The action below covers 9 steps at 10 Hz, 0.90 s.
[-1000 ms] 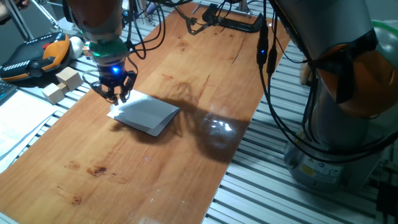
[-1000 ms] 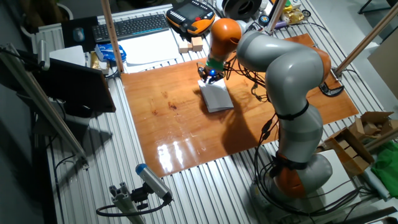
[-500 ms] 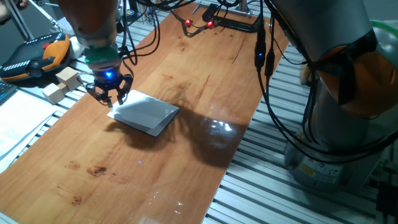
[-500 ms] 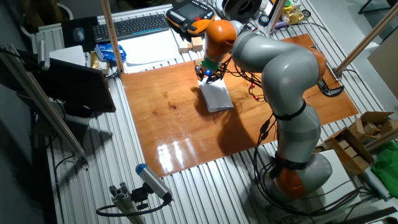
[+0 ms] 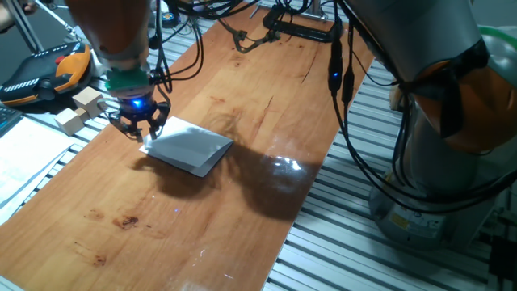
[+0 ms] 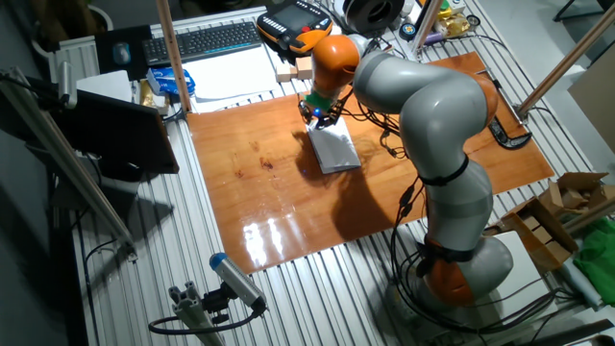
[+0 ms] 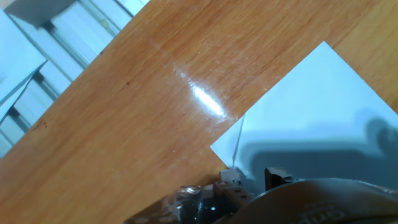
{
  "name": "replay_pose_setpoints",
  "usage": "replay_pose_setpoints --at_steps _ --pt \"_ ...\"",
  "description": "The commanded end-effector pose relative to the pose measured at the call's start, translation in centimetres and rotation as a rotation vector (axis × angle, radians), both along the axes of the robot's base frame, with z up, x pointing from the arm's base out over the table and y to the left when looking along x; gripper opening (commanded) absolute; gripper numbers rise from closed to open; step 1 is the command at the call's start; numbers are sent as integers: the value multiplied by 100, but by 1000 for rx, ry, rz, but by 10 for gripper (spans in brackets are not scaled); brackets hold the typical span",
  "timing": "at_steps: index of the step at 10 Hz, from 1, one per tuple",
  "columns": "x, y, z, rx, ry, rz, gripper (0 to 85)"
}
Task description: Unfold a piece of paper
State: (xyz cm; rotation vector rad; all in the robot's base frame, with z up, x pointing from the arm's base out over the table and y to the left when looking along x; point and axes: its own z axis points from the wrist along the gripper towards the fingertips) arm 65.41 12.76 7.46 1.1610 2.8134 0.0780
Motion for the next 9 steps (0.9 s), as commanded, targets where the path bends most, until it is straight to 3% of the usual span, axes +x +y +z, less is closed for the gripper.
replay_pose_setpoints --at_steps 1,6,9 --pt "16 2 -31 -3 0 -10 313" --pt "39 22 -92 -3 -12 -33 323" --pt "42 28 -100 -3 -15 -44 397"
